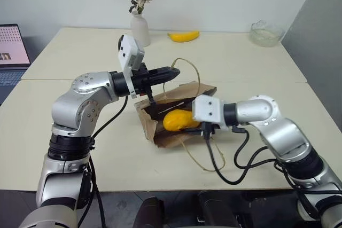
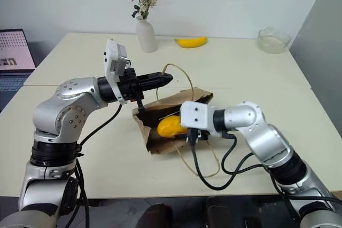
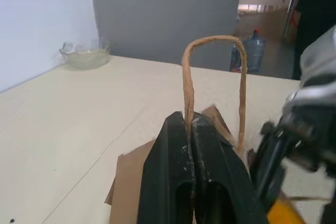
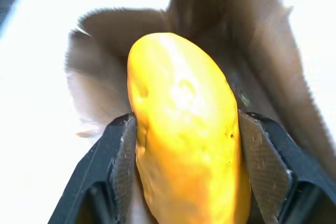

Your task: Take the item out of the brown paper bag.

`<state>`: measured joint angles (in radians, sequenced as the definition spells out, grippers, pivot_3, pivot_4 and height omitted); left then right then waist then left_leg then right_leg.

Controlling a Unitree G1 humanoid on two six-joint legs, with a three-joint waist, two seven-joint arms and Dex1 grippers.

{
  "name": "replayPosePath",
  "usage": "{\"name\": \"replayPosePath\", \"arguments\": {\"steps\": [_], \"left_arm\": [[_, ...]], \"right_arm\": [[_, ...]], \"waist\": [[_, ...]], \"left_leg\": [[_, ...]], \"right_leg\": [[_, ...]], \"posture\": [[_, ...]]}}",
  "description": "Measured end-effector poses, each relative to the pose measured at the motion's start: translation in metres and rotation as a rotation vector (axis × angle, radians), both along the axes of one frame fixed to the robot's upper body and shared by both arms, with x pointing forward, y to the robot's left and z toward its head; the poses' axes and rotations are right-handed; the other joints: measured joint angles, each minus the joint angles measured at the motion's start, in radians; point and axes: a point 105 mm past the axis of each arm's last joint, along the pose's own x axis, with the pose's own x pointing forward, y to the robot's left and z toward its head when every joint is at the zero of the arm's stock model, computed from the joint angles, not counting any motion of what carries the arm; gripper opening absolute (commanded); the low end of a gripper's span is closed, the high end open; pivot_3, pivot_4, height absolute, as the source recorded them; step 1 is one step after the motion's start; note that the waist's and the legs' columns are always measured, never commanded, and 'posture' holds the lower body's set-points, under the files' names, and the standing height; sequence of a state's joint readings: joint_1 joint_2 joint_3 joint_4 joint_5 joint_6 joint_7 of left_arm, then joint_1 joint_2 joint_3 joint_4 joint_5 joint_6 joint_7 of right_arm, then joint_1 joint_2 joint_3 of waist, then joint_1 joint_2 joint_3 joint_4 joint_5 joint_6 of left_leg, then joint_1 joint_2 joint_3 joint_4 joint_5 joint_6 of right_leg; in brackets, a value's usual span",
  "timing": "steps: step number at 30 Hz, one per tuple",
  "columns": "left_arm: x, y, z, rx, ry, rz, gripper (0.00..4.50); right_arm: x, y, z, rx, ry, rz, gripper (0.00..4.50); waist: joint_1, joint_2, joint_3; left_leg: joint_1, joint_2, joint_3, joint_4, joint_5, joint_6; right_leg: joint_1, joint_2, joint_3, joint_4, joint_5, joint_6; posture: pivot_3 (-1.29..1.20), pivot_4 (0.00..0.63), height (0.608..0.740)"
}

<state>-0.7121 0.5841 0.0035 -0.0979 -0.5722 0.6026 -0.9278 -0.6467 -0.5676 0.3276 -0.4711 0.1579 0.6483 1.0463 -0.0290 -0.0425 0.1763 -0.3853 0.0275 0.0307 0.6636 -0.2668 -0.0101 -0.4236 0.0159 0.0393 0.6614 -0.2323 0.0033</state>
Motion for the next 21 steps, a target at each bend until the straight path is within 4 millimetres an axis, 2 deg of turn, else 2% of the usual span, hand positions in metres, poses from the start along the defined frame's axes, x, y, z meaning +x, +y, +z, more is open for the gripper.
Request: {"name": "replayPosePath", "arguments": {"steps": [4,7,9,11,13,15,18,21], "left_arm": [[0.007,0.004,-0.002,0.015,-0.018,0.041,0.00],[0.012,0.005,-0.003,0.015,-0.020,0.062,0.00],[0.014,0.006,-0.005,0.017,-0.017,0.072,0.00],[0.015,0.006,-0.005,0.020,-0.024,0.076,0.00],[0.016,0.007,-0.004,0.021,-0.034,0.075,0.00],[0.018,0.009,-0.004,0.023,-0.032,0.084,0.00],[0.021,0.009,-0.006,0.021,-0.028,0.088,0.00],[0.021,0.007,-0.004,0.020,-0.035,0.084,0.00]], "right_arm": [[-0.002,-0.020,0.033,0.170,0.075,-0.043,2.55],[0.006,-0.043,0.054,0.274,0.085,-0.145,2.55],[0.017,-0.065,0.066,0.310,0.049,-0.253,2.55],[0.029,-0.092,0.070,0.252,-0.035,-0.377,2.55],[0.042,-0.124,0.058,0.117,-0.122,-0.515,2.55],[0.056,-0.151,0.027,-0.048,-0.143,-0.621,2.55],[0.064,-0.160,-0.011,-0.144,-0.118,-0.645,2.55],[0.072,-0.165,-0.030,-0.230,-0.163,-0.658,2.55]], "waist": [[0.000,0.000,0.000],[0.000,0.000,0.000],[0.000,0.000,0.000],[0.000,0.000,0.000],[0.000,0.000,0.000],[0.000,0.000,0.000],[-0.006,0.001,0.000],[-0.006,0.001,0.001]], "left_leg": [[0.000,0.000,0.000,0.000,0.000,0.000],[0.000,0.000,0.000,0.000,0.000,0.000],[0.000,0.000,0.001,0.000,0.000,0.000],[0.000,-0.001,0.001,-0.001,0.000,0.000],[-0.001,-0.001,0.001,-0.001,0.000,0.000],[-0.001,-0.001,0.002,-0.002,0.000,0.001],[-0.001,0.000,0.003,-0.002,0.000,0.001],[-0.001,0.000,0.002,-0.001,0.000,0.000]], "right_leg": [[0.000,0.000,0.000,0.000,0.000,0.000],[0.000,0.000,0.000,0.000,0.000,0.000],[0.000,-0.001,0.000,0.000,0.000,0.000],[0.000,-0.001,0.001,-0.001,0.000,0.000],[0.000,-0.001,0.000,-0.003,0.000,0.000],[0.000,-0.001,0.001,-0.004,0.000,0.000],[-0.002,0.000,0.003,-0.002,0.000,0.000],[-0.002,0.000,0.003,-0.001,0.000,0.000]], "posture": [[0.00,0.150,0.740],[0.00,0.150,0.740],[0.00,0.150,0.740],[0.00,0.150,0.740],[0.00,0.150,0.740],[0.00,0.150,0.740],[0.00,0.150,0.740],[0.00,0.150,0.740]]}}
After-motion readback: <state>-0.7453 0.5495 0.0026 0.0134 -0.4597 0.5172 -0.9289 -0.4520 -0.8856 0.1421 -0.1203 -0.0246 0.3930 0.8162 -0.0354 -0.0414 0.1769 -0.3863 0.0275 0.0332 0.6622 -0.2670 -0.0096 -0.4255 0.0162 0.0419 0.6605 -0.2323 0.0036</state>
